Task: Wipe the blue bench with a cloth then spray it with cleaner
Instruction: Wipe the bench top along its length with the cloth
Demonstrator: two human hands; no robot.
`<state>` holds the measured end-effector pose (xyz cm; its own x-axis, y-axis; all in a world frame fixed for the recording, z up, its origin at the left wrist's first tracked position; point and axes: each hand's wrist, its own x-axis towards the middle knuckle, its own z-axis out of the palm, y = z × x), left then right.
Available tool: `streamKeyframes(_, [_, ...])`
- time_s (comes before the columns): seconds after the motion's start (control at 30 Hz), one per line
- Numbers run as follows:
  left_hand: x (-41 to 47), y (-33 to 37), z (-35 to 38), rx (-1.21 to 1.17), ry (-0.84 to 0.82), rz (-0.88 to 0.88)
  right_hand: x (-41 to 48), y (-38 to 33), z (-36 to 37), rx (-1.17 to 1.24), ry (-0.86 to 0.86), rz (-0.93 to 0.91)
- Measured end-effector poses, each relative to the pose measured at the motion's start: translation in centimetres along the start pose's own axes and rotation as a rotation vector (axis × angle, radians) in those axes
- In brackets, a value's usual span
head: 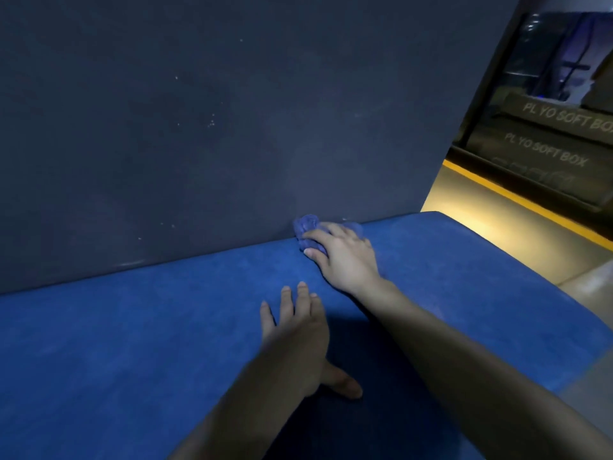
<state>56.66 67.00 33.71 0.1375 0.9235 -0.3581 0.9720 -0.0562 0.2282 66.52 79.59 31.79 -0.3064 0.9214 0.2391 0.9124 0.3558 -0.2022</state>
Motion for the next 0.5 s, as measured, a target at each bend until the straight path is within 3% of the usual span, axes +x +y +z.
streamKeyframes(0.1, [-0.8, -0.3, 0.1, -0.036, 0.085, 0.019, -2.4, -0.6, -0.3, 0.077, -0.038, -0.179])
streamKeyframes(0.17, [-1.8, -0.7, 0.9, 0.03, 0.232, 0.063, -4.2, -0.6, -0.6, 0.136, -0.064, -0.279])
streamKeyframes(0.27, [-3.5, -1.3, 2.9, 0.089, 0.425, 0.053, -4.7, -0.3, -1.2, 0.127, -0.106, -0.305])
streamKeyframes(0.3, [-4.4, -1.6, 3.3, 0.083, 0.432, 0.052, -4.3, -0.4, -1.3, 0.116, -0.114, -0.281])
streamKeyframes(0.4, [-6.7, -2.4, 3.3, 0.035, 0.186, -0.061, -2.1, -1.7, -1.0, 0.107, -0.127, -0.144])
streamKeyframes(0.5, [-8.3, -2.9, 2.9, 0.004, 0.149, -0.128, -0.9, -2.5, -0.2, 0.077, -0.081, -0.122])
